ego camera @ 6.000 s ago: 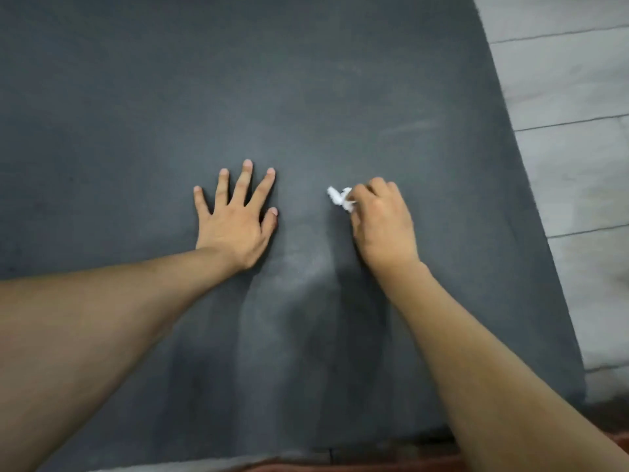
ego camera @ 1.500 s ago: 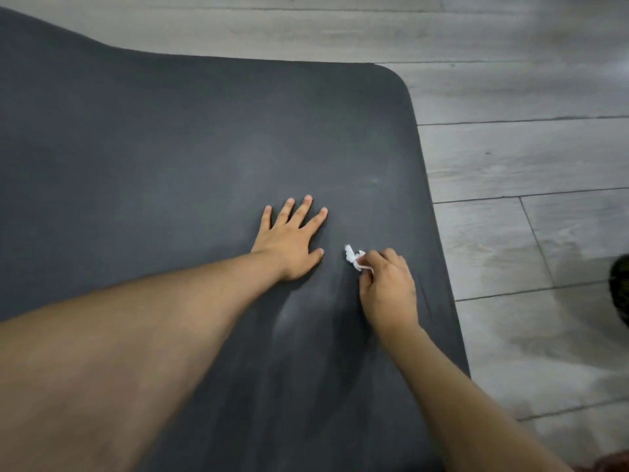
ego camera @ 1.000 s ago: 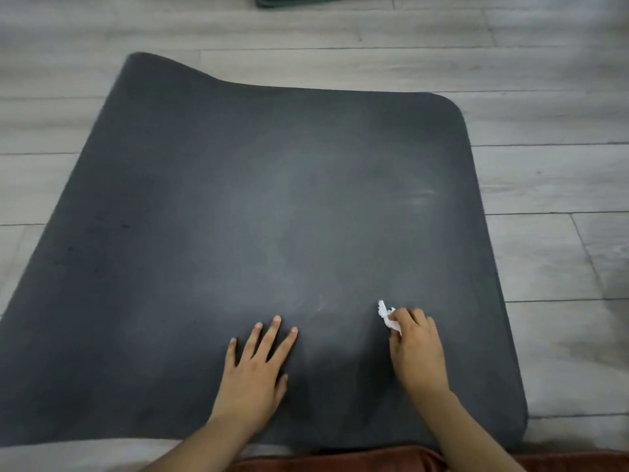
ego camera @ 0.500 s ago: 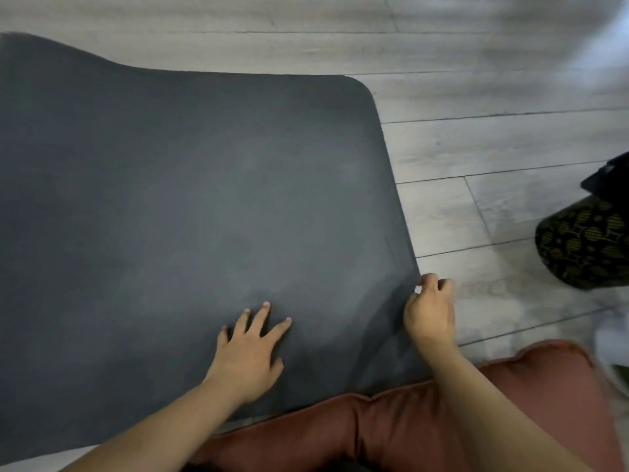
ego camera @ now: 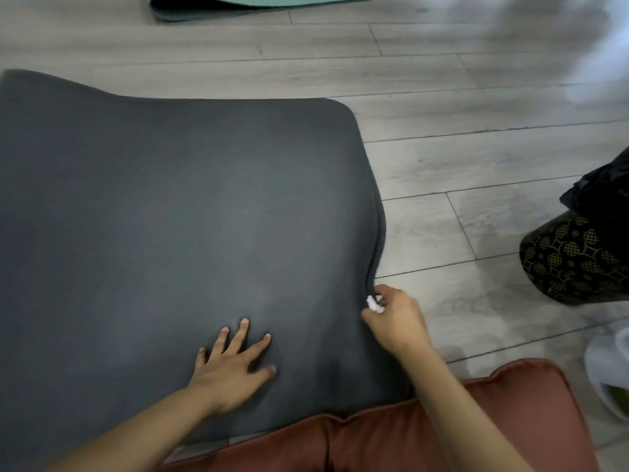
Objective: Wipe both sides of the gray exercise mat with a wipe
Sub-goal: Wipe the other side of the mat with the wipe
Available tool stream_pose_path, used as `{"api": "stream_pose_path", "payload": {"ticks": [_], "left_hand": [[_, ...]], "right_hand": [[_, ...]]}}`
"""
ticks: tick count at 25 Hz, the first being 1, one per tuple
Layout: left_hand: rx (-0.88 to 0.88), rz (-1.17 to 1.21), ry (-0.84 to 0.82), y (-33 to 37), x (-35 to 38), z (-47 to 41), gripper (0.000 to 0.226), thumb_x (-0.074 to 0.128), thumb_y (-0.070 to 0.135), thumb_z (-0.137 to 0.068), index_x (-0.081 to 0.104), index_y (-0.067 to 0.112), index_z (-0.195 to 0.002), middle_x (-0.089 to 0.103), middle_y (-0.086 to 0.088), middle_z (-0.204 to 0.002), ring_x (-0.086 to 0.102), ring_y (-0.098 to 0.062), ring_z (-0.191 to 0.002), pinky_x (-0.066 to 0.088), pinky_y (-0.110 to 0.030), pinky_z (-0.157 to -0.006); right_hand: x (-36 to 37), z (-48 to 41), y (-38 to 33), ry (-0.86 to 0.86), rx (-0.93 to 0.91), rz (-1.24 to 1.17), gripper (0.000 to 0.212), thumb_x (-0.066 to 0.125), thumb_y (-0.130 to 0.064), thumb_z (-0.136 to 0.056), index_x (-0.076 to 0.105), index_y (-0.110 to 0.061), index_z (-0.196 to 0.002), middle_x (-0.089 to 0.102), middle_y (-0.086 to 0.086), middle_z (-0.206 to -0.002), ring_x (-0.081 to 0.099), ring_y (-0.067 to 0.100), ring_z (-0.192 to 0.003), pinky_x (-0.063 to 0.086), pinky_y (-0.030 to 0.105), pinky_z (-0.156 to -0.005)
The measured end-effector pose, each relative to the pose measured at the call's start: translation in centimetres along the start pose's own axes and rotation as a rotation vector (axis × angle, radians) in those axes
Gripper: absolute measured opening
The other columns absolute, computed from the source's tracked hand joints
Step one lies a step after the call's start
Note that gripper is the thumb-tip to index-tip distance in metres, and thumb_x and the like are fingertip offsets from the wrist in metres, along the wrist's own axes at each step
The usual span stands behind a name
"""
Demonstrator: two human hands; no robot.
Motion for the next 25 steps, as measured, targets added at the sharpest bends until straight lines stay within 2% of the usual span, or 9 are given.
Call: {"api": "stream_pose_path", "payload": {"ticks": [2,4,6,8,10,13,16,21,25], "left_hand": [[-0.013,0.487,0.081,1.1,-1.9,-0.3,0.05,0.038,0.084,-0.081,0.057,0.059,-0.12,0.039,0.01,-0.16,0.03,-0.018,-0.151,0.019,-0.042,-0.125],[-0.034,0.97,0.117,3.4,-3.4,-0.8,0.047,0.053,0.082,-0.077,0.071,0.045,-0.1,0.068,0.01,-0.13,0.059,-0.011,-0.123,0.039,-0.035,-0.114],[-0.032,1.084,0.068,6.7,-4.0,-1.6,0.039,0.066,0.064,-0.087,0.073,0.03,-0.105,0.072,0.008,-0.109,0.065,-0.01,-0.094,0.052,-0.031,-0.087],[-0.054,1.037,0.161,9.4,-3.7,-3.1,0.042,0.076,0.053,-0.084,0.072,0.018,-0.107,0.074,0.002,-0.096,0.067,-0.014,-0.076,0.054,-0.028,-0.069],[-0.135,1.085,0.349,9.8,-3.2,-4.7,0.033,0.077,0.041,-0.087,0.073,0.014,-0.104,0.077,-0.006,-0.101,0.072,-0.022,-0.087,0.059,-0.034,-0.081],[-0.119,1.273,0.412,8.7,-3.1,-5.2,0.019,0.071,0.028,-0.095,0.073,0.013,-0.105,0.077,-0.009,-0.106,0.072,-0.023,-0.095,0.059,-0.037,-0.089],[-0.081,1.374,0.491,7.1,-4.5,-5.1,0.026,0.07,0.029,-0.096,0.074,0.008,-0.11,0.077,-0.007,-0.105,0.073,-0.024,-0.097,0.06,-0.041,-0.091],[-0.144,1.213,0.634,1.9,-5.3,-5.0,0.036,0.063,0.043,-0.098,0.074,0.009,-0.108,0.076,-0.004,-0.108,0.07,-0.023,-0.104,0.055,-0.041,-0.099],[-0.198,1.186,0.658,0.7,-4.3,-4.8,0.039,0.059,0.046,-0.099,0.071,0.011,-0.111,0.074,-0.005,-0.109,0.068,-0.025,-0.106,0.053,-0.042,-0.101]], "right_hand": [[1.4,2.5,-2.4,-0.034,-0.143,0.097,0.012,0.059,-0.023,-0.081,0.06,-0.02,-0.092,0.066,0.004,-0.089,0.061,0.026,-0.085,0.052,0.033,-0.071],[2.5,4.1,-3.6,-0.037,-0.215,0.124,0.021,0.057,-0.025,-0.086,0.061,-0.022,-0.106,0.061,0.003,-0.1,0.06,0.025,-0.093,0.049,0.033,-0.075],[3.4,4.7,-4.3,-0.056,-0.29,0.109,0.029,0.055,-0.027,-0.088,0.06,-0.025,-0.116,0.056,0.002,-0.106,0.059,0.024,-0.098,0.048,0.034,-0.078],[4.5,5.6,-5.0,-0.106,-0.37,0.07,0.035,0.055,-0.028,-0.088,0.057,-0.024,-0.123,0.052,-0.001,-0.111,0.058,0.022,-0.102,0.046,0.032,-0.08],[5.4,6.9,-5.1,-0.152,-0.432,0.007,0.039,0.054,-0.031,-0.088,0.053,-0.031,-0.126,0.05,-0.003,-0.106,0.058,0.02,-0.1,0.046,0.031,-0.078],[5.1,6.9,-4.1,-0.14,-0.416,-0.113,0.043,0.054,-0.043,-0.092,0.049,-0.041,-0.135,0.054,-0.01,-0.11,0.056,0.013,-0.106,0.047,0.026,-0.085],[4.0,5.6,-2.4,-0.037,-0.272,-0.243,0.039,0.052,-0.046,-0.093,0.051,-0.045,-0.131,0.057,-0.013,-0.114,0.057,0.009,-0.108,0.047,0.028,-0.092],[4.1,4.9,-1.7,-0.092,-0.209,-0.271,0.04,0.048,-0.023,-0.09,0.042,-0.044,-0.123,0.05,-0.011,-0.11,0.054,0.012,-0.098,0.047,0.035,-0.086],[4.7,4.1,-1.7,-0.05,-0.228,-0.268,0.035,0.049,-0.008,-0.087,0.045,-0.037,-0.107,0.055,-0.01,-0.097,0.057,0.017,-0.086,0.043,0.029,-0.069]]}}
Point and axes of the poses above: each hand's wrist, its own z-axis away from the middle knuckle, its own x-axis out of the palm, y = z × x, the point moved 2 cm from there along -z, towards the middle knuckle
